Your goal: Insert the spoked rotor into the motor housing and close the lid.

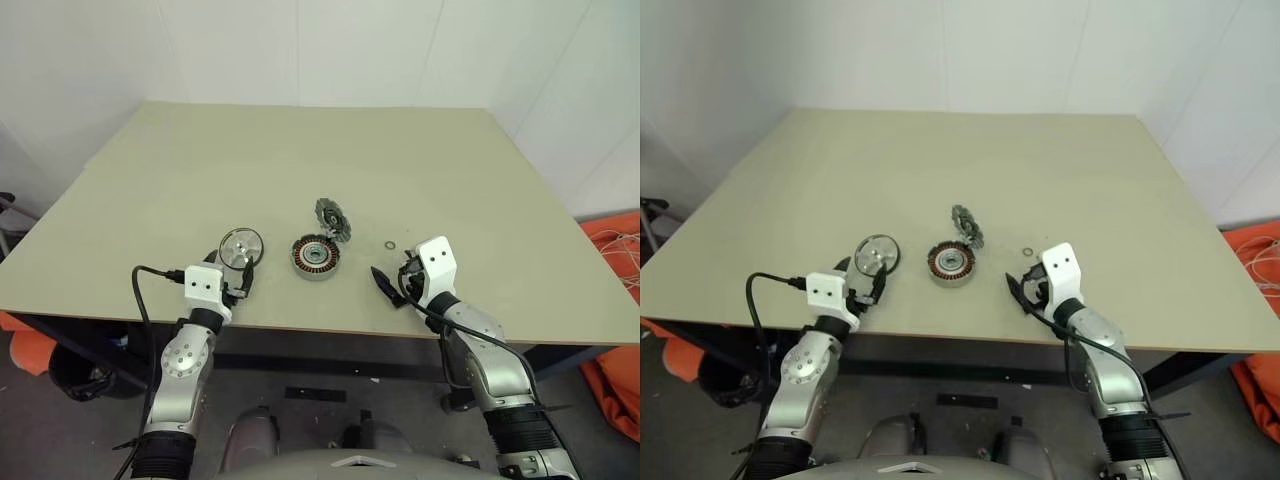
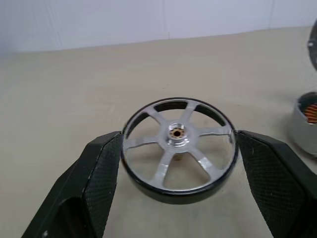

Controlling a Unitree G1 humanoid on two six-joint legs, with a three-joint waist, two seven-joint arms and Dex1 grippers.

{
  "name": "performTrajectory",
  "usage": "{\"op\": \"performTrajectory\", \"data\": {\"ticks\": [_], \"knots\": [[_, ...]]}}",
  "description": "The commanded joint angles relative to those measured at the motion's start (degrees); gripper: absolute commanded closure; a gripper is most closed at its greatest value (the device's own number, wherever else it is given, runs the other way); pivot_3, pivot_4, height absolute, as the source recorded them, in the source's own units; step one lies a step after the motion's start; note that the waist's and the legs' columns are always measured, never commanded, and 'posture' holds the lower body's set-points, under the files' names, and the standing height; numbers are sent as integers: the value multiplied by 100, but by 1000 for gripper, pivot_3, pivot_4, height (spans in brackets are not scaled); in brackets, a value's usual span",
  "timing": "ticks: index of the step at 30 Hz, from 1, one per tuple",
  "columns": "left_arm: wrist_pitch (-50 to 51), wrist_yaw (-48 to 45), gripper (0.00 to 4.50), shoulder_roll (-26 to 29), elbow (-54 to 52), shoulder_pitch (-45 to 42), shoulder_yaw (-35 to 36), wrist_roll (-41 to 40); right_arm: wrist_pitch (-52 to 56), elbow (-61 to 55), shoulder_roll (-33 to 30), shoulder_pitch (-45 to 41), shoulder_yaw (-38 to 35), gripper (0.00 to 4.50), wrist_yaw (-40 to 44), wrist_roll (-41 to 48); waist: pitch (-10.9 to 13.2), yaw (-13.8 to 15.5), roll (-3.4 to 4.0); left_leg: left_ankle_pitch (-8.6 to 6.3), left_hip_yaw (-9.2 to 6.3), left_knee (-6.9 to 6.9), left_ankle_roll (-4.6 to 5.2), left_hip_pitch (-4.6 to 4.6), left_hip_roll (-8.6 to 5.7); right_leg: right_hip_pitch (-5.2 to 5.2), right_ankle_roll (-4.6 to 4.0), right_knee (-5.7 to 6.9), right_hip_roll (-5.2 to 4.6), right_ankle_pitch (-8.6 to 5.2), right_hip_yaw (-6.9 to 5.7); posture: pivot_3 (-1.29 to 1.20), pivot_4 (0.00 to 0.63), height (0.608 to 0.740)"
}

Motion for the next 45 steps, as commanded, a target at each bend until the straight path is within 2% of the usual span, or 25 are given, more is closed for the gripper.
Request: {"op": "performTrajectory", "data": {"ticks": [1,7,13,22,45], "knots": [[-52,-18,607,34,-278,-18,-1,-16,275,-82,59,-326,-182,0,-275,-11,0,-10,0,1,0,0,-1,1,0,-1,0,3,0,0,0,0,0,740],[-20,-31,607,27,-269,-32,-8,-46,847,136,156,-797,-120,0,-645,-192,0,-8,2,5,0,1,-8,6,0,0,3,10,0,-2,0,0,0,740],[-6,-13,607,24,-246,-29,4,-53,1573,86,251,-1187,-57,0,-660,-117,2,-7,6,5,0,1,-7,1,0,-3,-20,10,0,11,1,0,0,740],[-44,-6,607,23,-201,-32,13,-52,2122,274,311,-1664,-67,0,-674,-138,6,-5,12,7,0,2,-11,4,0,-2,-21,14,0,11,1,0,0,740],[-45,-11,607,3,-222,7,-7,-64,1826,1566,321,-2205,-46,0,-632,-251,7,-6,14,11,1,6,-17,8,1,0,-25,20,0,14,1,0,0,740]]}}
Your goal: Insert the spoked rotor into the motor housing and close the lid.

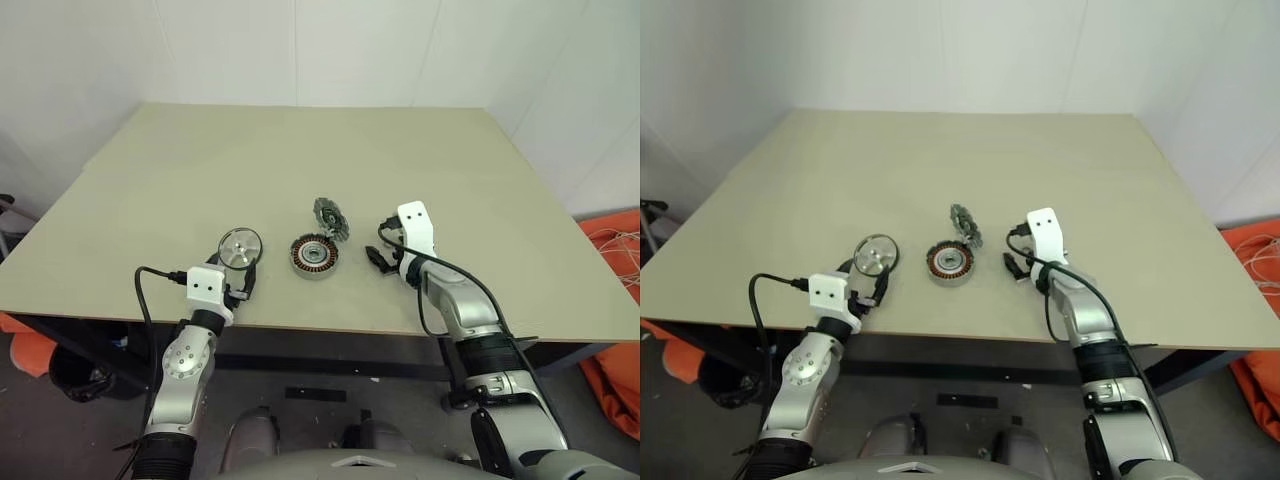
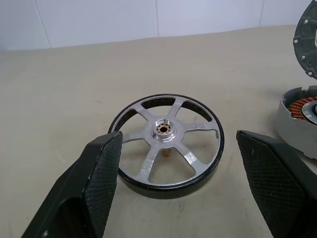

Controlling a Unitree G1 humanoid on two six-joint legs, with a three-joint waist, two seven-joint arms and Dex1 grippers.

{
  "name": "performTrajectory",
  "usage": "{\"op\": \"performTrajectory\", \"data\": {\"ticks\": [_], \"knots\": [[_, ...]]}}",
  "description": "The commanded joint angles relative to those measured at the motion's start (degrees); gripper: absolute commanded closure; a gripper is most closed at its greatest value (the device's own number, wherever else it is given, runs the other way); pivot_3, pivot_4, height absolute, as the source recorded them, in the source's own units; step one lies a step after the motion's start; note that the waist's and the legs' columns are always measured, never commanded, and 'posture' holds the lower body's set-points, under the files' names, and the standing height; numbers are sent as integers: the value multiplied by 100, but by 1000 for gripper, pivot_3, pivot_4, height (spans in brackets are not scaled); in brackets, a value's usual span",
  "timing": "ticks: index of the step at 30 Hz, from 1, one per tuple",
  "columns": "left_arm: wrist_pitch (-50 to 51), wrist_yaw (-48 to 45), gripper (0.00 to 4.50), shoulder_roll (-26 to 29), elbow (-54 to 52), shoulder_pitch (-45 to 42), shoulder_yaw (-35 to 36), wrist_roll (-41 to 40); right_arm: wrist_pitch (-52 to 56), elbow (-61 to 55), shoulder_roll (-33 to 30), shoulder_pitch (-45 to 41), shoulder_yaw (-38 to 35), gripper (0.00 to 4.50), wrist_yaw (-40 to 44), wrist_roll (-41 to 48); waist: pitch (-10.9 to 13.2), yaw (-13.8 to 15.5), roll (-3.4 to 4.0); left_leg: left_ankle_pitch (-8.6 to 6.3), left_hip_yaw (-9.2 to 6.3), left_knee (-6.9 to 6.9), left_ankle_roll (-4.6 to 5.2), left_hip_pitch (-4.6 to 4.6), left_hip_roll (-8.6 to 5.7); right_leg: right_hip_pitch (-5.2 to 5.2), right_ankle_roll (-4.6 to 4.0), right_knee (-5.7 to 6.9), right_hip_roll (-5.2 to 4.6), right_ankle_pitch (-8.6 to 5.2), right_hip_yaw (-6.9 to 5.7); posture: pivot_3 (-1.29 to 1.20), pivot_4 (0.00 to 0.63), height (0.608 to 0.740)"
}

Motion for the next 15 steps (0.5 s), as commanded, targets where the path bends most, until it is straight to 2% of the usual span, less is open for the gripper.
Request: {"op": "performTrajectory", "data": {"ticks": [1,4,13,15], "knots": [[-60,0,607,1,-225,-14,3,-27,-129,105,12,-177,-18,0,-20,-50,0,-4,0,0,0,0,0,1,0,1,0,0,0,0,0,0,0,740],[-58,10,571,-4,-233,-12,5,-26,-154,139,15,-193,-24,601,-22,-47,0,-1,0,1,0,2,-1,1,0,1,-1,1,0,1,0,0,0,740],[-52,-10,571,-4,-236,-33,4,-46,-47,-51,44,-195,-35,3759,7,9,0,11,0,1,0,2,-1,-2,0,-1,-3,1,0,2,0,0,0,740],[-50,-15,571,-4,-235,-42,5,-54,-6,-130,62,-206,-30,3909,27,39,0,10,0,1,0,2,-1,-3,0,-1,-3,1,0,2,0,0,0,740]]}}
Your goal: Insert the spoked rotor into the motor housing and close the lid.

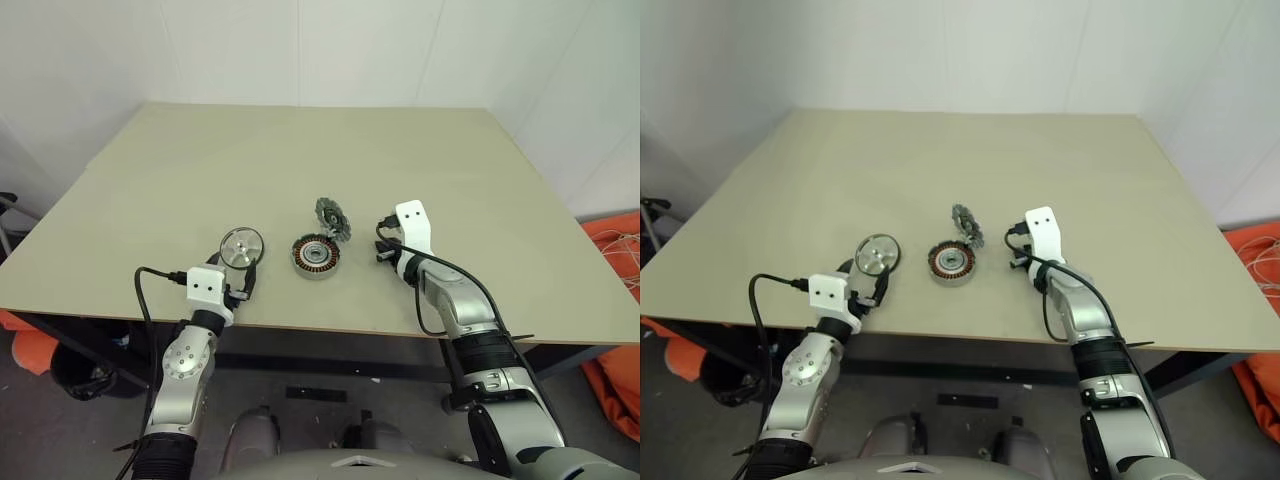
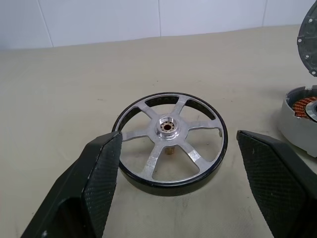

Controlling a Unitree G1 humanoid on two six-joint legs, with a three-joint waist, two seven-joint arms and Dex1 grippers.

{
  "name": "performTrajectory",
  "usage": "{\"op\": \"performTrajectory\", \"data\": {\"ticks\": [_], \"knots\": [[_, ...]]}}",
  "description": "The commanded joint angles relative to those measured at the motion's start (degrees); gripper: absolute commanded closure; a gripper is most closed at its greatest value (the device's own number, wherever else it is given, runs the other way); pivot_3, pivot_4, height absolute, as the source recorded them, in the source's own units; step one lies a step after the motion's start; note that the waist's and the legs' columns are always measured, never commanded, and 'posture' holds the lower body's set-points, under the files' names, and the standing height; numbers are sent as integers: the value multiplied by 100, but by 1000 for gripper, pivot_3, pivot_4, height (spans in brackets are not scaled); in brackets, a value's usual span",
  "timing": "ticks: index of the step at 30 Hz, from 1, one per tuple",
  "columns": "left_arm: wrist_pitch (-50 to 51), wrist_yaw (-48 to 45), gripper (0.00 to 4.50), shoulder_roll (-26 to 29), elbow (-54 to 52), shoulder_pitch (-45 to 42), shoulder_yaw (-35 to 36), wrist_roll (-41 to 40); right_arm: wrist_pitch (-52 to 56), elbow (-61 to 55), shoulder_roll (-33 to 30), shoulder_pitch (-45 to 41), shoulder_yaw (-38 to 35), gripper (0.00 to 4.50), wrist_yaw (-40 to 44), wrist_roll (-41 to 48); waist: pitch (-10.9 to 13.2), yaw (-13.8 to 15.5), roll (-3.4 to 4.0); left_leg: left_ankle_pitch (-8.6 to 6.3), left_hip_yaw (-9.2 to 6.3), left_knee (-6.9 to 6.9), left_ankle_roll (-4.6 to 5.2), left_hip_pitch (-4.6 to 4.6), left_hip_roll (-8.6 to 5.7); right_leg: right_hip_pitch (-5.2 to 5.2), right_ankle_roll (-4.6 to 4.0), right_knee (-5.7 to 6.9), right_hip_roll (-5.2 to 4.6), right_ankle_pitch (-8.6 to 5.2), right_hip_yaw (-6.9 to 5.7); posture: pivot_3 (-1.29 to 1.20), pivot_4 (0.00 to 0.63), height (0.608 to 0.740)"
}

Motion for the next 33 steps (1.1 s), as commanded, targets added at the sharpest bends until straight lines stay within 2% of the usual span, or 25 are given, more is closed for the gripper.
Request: {"op": "performTrajectory", "data": {"ticks": [1,7,17,20,24,33], "knots": [[-49,-17,571,6,-235,-46,5,-46,82,-275,18,-134,-25,3909,31,39,0,-1,0,0,0,0,0,0,0,0,0,0,0,0,0,0,0,740],[-41,-12,571,3,-240,-51,4,-51,216,-619,-34,-24,91,3909,212,57,1,-5,1,0,0,0,0,-1,0,-2,0,0,0,0,0,0,0,740],[-18,-11,571,-20,-243,-54,-10,-60,467,-2508,-889,976,703,3909,1720,375,1,12,0,-4,0,-1,7,-3,0,1,4,-7,0,-2,0,0,0,740],[-11,-21,571,-31,-234,-59,-24,-62,548,-2786,-1001,1058,771,3909,1977,531,1,-2,0,-3,-1,-1,5,0,1,1,31,-5,1,-18,0,0,0,740],[-9,-33,571,-44,-227,-52,-41,-58,573,-2872,-937,944,754,3909,2098,685,1,5,0,-1,-1,-1,2,5,3,2,37,-4,2,-21,0,0,0,740],[-3,-48,571,-46,-242,-16,-9,-61,643,-2750,-262,522,616,3909,2041,1262,1,13,0,-3,-1,0,5,-6,1,-2,2,-6,0,-1,0,0,0,740]]}}
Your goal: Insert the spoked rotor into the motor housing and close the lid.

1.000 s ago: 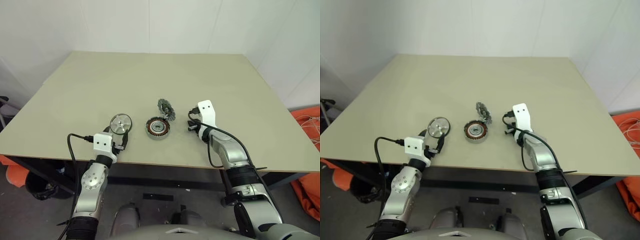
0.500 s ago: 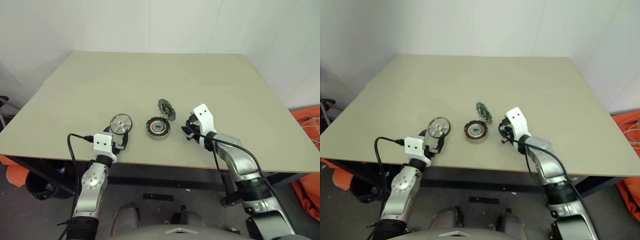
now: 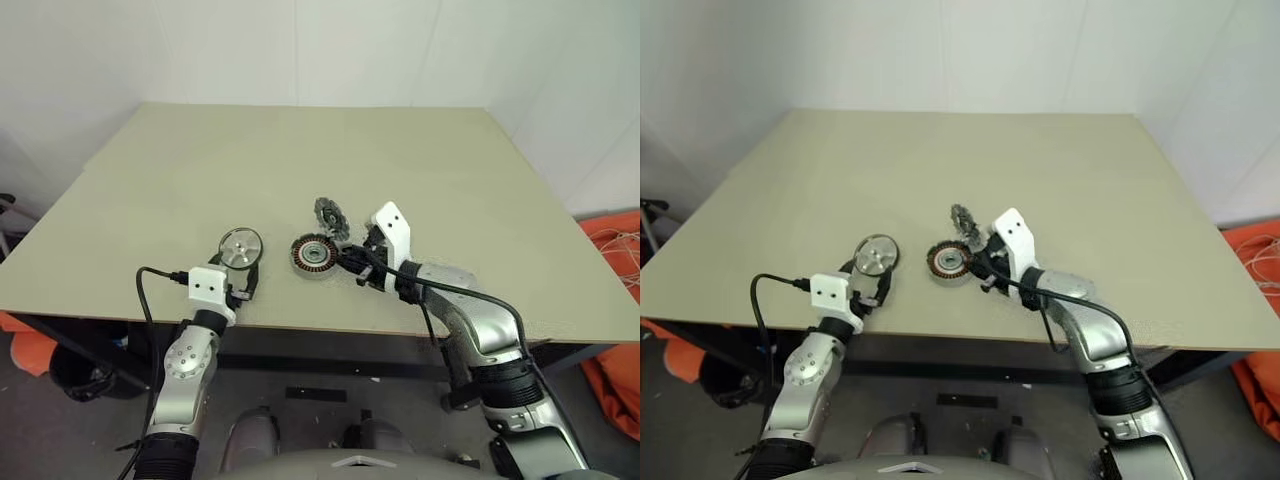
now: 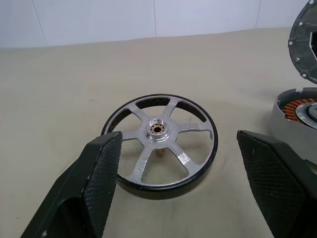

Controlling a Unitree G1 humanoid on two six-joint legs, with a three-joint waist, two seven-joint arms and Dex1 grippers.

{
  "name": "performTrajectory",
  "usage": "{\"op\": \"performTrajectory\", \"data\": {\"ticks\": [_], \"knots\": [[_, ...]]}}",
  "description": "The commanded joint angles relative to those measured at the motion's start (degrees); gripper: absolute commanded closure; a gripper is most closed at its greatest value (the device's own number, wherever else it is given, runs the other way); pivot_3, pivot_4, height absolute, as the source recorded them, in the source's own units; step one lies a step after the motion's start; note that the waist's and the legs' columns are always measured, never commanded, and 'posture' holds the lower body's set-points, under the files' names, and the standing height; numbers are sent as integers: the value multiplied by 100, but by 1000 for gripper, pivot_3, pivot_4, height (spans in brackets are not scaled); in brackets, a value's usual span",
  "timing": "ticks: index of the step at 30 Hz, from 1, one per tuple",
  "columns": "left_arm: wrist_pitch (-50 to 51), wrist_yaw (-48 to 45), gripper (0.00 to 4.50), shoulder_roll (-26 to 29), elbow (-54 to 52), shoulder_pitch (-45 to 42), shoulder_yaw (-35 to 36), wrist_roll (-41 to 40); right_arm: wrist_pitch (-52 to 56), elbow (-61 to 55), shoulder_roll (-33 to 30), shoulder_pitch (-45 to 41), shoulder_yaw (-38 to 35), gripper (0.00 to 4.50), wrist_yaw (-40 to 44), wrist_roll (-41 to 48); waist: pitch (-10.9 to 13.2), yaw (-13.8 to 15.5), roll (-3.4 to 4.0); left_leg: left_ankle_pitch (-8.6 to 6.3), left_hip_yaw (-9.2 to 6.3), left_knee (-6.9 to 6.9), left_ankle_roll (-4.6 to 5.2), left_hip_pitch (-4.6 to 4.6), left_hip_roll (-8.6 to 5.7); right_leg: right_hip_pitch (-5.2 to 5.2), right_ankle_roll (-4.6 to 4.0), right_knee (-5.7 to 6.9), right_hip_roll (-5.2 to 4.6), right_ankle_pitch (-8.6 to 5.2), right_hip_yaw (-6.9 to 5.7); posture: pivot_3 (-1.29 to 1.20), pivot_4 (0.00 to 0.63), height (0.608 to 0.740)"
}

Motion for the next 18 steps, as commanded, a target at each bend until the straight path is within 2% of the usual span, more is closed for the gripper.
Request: {"op": "performTrajectory", "data": {"ticks": [1,11,18], "knots": [[-13,0,571,7,-234,-17,1,-41,-49,-113,110,-187,-65,3909,-32,168,0,4,0,-1,0,0,1,-1,-1,0,-1,0,-1,0,0,0,0,740],[-11,-6,571,-1,-215,-20,7,-59,-278,350,625,-537,150,3909,-475,-99,0,-14,0,2,0,0,-3,4,1,-1,7,2,1,-3,0,0,0,740],[7,-39,571,9,-225,-11,-10,-56,-251,612,704,-665,433,3909,-122,-21,0,-11,0,1,0,0,-3,-2,0,-2,-1,1,0,1,0,0,0,740]]}}
